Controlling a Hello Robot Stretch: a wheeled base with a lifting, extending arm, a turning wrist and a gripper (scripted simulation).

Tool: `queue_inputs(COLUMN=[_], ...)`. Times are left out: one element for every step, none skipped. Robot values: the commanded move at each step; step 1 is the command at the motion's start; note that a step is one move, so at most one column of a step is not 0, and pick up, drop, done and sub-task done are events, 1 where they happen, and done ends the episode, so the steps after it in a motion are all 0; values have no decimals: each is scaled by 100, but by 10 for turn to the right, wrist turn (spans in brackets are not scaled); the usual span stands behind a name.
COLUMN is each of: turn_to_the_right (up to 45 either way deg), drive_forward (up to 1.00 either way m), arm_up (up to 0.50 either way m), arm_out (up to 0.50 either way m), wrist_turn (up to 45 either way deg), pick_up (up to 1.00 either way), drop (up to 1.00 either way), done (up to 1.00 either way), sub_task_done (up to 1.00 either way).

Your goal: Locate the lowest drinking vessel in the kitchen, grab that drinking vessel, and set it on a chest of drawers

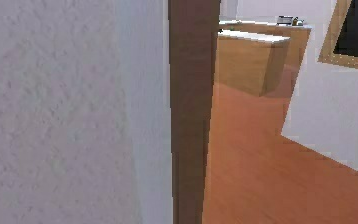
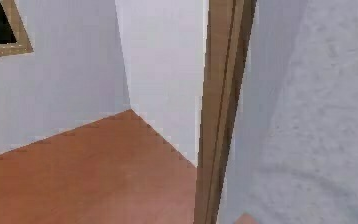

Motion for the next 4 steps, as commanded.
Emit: queue_inputs(turn_to_the_right=[300, 0, -390, 0], drive_forward=[0, 80, 0, 100], arm_up=[0, 0, 0, 0], arm_out=[0, 0, 0, 0], wrist_turn=[0, 0, 0, 0], pick_up=[0, 0, 0, 0], drop=[0, 0, 0, 0], done=[0, 0, 0, 0], sub_task_done=[0, 0, 0, 0])
